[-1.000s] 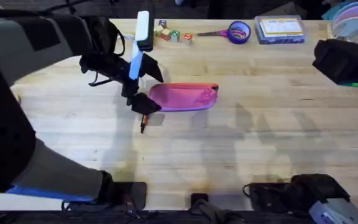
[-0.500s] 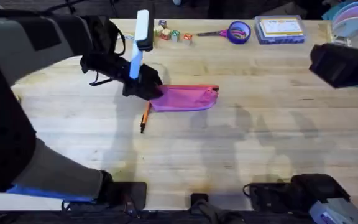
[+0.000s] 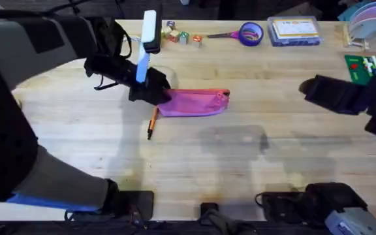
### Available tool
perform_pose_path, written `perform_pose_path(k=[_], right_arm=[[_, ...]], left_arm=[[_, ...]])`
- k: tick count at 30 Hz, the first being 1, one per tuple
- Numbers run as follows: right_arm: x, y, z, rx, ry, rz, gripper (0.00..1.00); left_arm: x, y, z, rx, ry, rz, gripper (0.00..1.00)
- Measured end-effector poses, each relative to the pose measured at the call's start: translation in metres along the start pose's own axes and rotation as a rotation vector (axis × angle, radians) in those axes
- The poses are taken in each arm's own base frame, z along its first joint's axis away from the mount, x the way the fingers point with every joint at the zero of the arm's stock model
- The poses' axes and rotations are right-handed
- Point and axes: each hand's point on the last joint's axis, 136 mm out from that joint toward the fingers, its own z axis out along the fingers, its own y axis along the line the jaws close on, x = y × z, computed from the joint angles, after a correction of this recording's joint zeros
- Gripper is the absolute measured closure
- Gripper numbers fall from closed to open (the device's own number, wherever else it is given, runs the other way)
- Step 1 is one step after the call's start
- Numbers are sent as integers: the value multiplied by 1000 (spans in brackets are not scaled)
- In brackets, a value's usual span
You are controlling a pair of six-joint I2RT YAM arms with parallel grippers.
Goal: Unzip the bag, pick up the pens from the table one at a time and place them inside, then zip the bag closed.
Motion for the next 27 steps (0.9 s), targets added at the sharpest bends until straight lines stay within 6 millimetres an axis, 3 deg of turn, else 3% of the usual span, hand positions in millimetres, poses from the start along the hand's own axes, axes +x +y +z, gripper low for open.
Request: perform_pose_path(k=[11, 27], right_arm=[[13, 28, 5, -139, 87, 8, 3], [40, 61, 58, -212, 362, -32, 4]], left_arm=[[0, 0, 0, 0, 0, 0, 958], [0, 0, 0, 0, 0, 0, 958]])
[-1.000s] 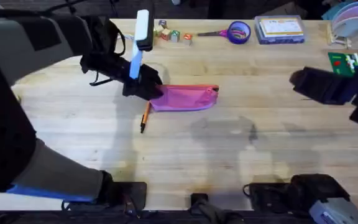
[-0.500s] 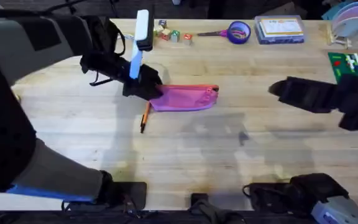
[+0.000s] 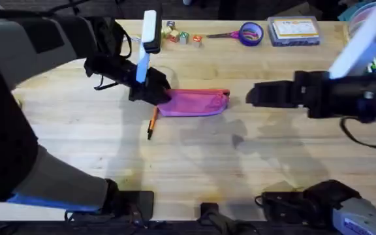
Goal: Unzip the bag, pick up the pens from the table one at a time and place them inside, then zip the bag closed.
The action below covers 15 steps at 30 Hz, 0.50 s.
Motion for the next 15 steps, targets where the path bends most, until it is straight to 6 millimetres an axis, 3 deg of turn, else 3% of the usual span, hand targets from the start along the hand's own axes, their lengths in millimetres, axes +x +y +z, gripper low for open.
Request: perform_pose_path(k=[15], right_arm=[[5, -5, 56, 36, 180, 130, 4]], left_arm=[[0, 0, 0, 0, 0, 0, 958]])
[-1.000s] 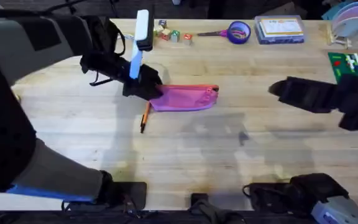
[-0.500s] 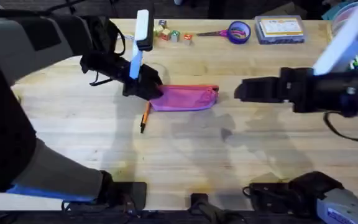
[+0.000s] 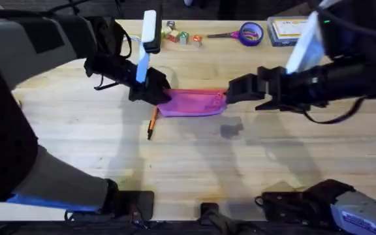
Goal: Unzip the bag, pick up the pens from the table one at a time and place them inside, then zip the bag closed.
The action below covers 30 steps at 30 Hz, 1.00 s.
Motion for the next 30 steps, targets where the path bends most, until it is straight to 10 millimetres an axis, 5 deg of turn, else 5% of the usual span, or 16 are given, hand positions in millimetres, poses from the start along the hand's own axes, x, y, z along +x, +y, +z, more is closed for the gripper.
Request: perform_pose_path(k=[11, 30], right_arm=[[-13, 17, 35, 66, -45, -40, 3], [-16, -6, 113, 176, 4, 168, 6]], left_arm=[[0, 0, 0, 0, 0, 0, 958], [0, 0, 0, 0, 0, 0, 958]])
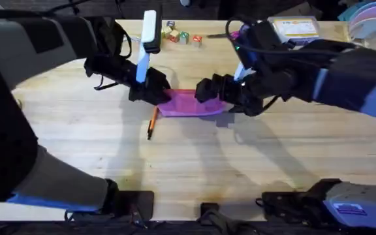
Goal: Unzip the bag, pick up the pens from the table one at a time and place them inside, then zip the bag closed.
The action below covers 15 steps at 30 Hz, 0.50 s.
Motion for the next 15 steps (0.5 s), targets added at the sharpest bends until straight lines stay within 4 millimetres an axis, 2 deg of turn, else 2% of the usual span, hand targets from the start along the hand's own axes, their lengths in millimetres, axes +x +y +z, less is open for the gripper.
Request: perform_pose_path(k=[6, 8, 13, 15], right_arm=[[-3, 1, 14, -1, 0, 20, 157], [-5, 4, 14, -10, -7, 20, 241], [-8, 9, 14, -23, -27, 16, 543], [-9, 9, 14, -23, -32, 15, 629]], left_arm=[[0, 0, 0, 0, 0, 0, 958], [0, 0, 0, 0, 0, 0, 958], [0, 0, 0, 0, 0, 1, 958], [0, 0, 0, 0, 0, 0, 958]])
